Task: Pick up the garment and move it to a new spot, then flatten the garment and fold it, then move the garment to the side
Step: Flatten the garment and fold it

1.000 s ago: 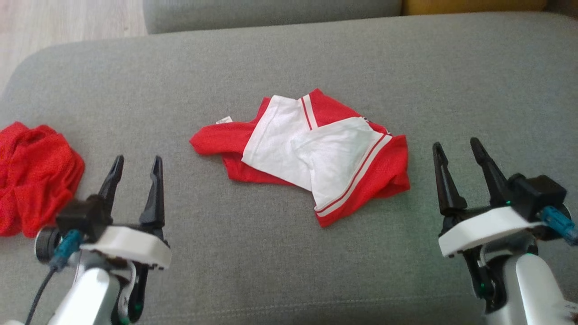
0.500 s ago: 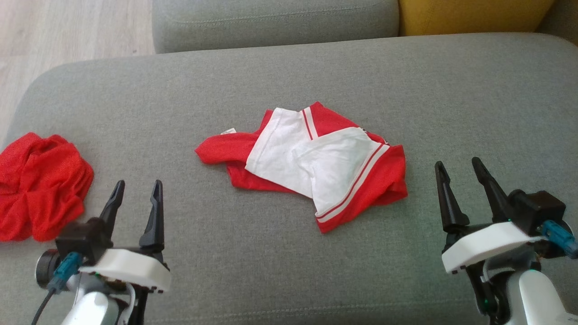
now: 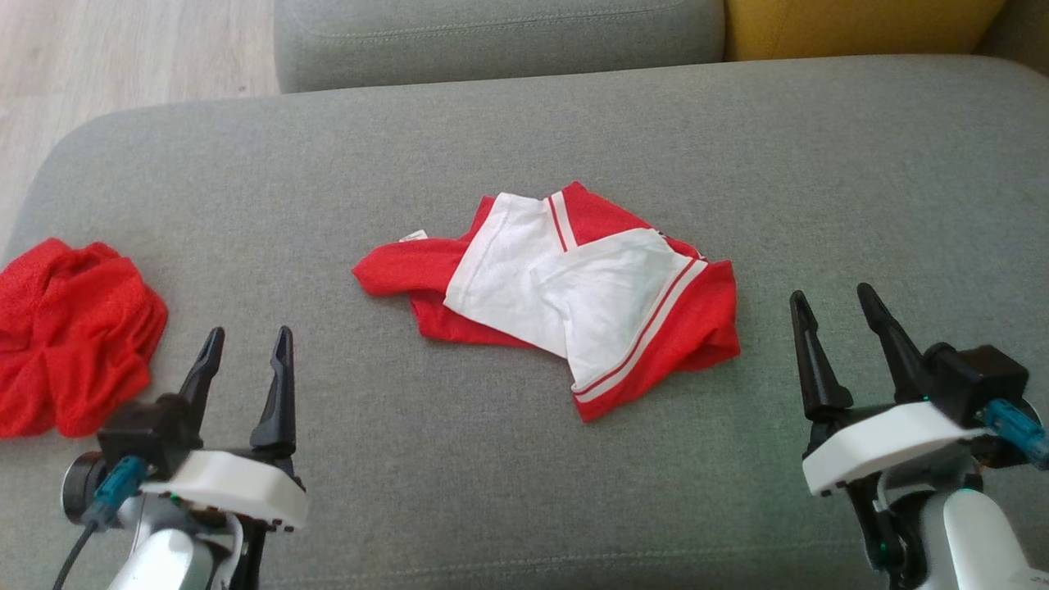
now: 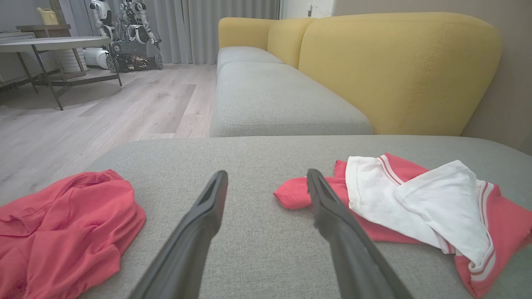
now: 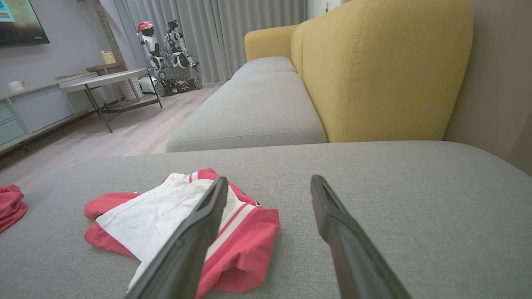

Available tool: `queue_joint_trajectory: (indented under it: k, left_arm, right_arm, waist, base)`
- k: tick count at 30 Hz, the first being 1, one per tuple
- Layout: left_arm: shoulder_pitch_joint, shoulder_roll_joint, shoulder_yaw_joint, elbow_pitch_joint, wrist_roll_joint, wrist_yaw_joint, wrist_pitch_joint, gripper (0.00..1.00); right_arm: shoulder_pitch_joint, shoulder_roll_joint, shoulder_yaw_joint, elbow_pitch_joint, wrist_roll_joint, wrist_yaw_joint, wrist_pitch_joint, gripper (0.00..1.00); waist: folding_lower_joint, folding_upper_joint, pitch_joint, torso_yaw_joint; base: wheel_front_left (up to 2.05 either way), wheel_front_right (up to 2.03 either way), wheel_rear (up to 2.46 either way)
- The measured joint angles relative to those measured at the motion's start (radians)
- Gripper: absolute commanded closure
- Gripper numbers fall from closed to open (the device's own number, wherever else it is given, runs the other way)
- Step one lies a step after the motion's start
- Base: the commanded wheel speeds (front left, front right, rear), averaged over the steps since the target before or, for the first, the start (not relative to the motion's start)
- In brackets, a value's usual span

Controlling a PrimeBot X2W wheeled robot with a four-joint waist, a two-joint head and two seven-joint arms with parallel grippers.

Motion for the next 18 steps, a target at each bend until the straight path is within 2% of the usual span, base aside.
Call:
queue_joint_trajectory:
  k: [12,18]
  left_arm:
    - [-0.001,0.0,-0.002,0.006,-0.006,0.0,0.0,0.0]
    - [-0.012,0.0,-0.008,0.005,-0.008,0.0,0.0,0.0]
  right_arm:
    - [0.0,0.0,0.009,0.004,0.0,0.0,0.008,0.0]
    - [-0.014,0.0,0.119,0.047,-0.015,0.0,0.036,0.0]
  waist:
    - [0.0,0.0,0.009,0.004]
    - [0.0,0.0,0.031,0.014]
  base:
    - [0.0,0.0,0.0]
    - [0.0,0.0,0.0]
